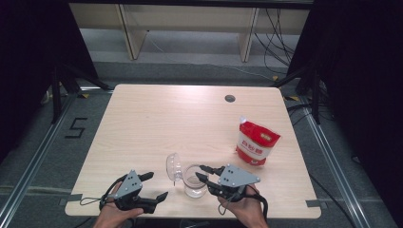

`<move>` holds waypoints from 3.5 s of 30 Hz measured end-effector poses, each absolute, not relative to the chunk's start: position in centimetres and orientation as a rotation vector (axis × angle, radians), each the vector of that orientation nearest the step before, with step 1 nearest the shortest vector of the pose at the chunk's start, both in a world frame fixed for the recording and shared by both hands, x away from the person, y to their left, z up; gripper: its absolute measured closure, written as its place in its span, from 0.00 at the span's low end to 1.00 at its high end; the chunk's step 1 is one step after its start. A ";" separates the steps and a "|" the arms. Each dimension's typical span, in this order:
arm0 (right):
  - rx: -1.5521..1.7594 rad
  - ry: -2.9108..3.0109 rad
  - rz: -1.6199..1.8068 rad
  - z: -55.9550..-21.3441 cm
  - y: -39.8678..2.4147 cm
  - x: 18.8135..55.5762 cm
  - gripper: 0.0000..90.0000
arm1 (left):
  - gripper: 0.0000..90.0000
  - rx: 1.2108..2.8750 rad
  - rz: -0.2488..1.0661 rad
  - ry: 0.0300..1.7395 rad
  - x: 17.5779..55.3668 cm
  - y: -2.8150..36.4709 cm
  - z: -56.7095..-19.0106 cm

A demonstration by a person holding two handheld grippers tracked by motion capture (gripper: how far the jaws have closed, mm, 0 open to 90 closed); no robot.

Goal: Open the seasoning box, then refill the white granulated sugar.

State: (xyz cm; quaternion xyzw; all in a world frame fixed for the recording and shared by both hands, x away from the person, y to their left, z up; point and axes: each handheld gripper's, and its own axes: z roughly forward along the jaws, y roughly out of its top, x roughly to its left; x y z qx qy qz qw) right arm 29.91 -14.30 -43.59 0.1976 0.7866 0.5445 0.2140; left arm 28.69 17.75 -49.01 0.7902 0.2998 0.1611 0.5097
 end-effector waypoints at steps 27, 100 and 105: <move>0.825 2.041 1.502 -45.1 -22.9 30.8 0.46 | 0.17 1.904 0.378 0.724 29.1 17.4 -49.0; 0.990 1.941 1.380 -48.3 -29.6 35.6 0.33 | 0.17 1.941 0.381 0.685 28.8 17.2 -49.3; 1.019 1.904 1.369 -48.4 -29.1 35.8 0.37 | 0.17 1.941 0.382 0.686 28.8 17.2 -49.3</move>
